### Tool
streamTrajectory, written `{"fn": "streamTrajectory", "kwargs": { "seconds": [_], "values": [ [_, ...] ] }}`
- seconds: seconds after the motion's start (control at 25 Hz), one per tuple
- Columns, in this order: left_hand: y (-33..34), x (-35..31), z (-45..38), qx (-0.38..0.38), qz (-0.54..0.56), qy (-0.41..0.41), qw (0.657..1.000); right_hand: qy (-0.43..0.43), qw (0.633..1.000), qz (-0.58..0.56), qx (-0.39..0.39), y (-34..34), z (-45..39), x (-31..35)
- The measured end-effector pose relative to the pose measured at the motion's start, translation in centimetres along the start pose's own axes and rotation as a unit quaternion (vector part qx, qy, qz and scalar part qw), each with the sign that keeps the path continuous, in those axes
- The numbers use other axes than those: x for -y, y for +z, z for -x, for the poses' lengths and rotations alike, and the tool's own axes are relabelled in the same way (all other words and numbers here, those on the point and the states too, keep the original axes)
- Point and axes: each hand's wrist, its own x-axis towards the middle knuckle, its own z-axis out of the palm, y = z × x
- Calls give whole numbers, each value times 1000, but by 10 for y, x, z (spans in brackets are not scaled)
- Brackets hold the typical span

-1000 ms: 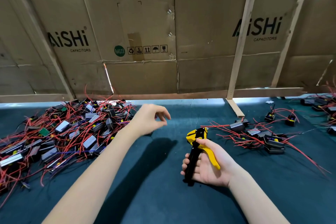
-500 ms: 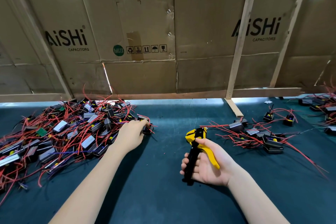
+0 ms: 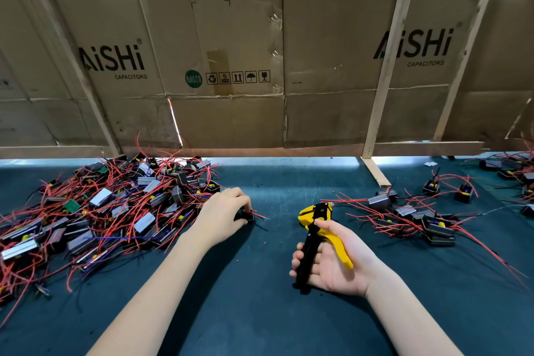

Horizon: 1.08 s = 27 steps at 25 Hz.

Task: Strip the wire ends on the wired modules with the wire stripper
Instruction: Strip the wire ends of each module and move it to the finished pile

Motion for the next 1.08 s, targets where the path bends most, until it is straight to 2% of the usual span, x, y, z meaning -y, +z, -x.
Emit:
{"fn": "streamTrajectory", "kwargs": {
  "seconds": [0.16,0.32,0.44,0.6,0.68,0.76,0.8,0.84,0.92,0.96,1.08],
  "values": [
    [2,-4,4,-43,16,-88,995,0,1000,-3,0,0,0,0],
    [8,-21,2,-62,-50,-156,985,1,1000,-5,0,2,1,-1],
    [8,-24,-2,-77,-50,-231,969,-1,1000,-4,0,1,1,0],
    [4,-21,-5,-21,-141,-213,966,1,1000,-6,-4,1,2,0],
    [-2,-22,-3,-31,-163,-204,965,2,1000,-6,-4,1,2,-1],
    [-10,-22,-1,-94,-112,-202,968,2,1000,-2,-2,1,2,-1],
    [-15,-21,0,-149,-41,-199,968,1,1000,-3,-2,2,2,-1],
    [-21,-20,1,-206,57,-202,956,0,1000,-3,-3,2,2,-1],
    [-33,-17,0,-299,236,-227,896,-1,1000,-1,-6,2,3,0],
    [-39,-14,-1,-325,270,-239,874,-2,1000,-1,-7,2,4,0],
    [-52,-6,-4,-332,301,-227,865,-1,1000,0,-6,1,4,0]
  ]
}}
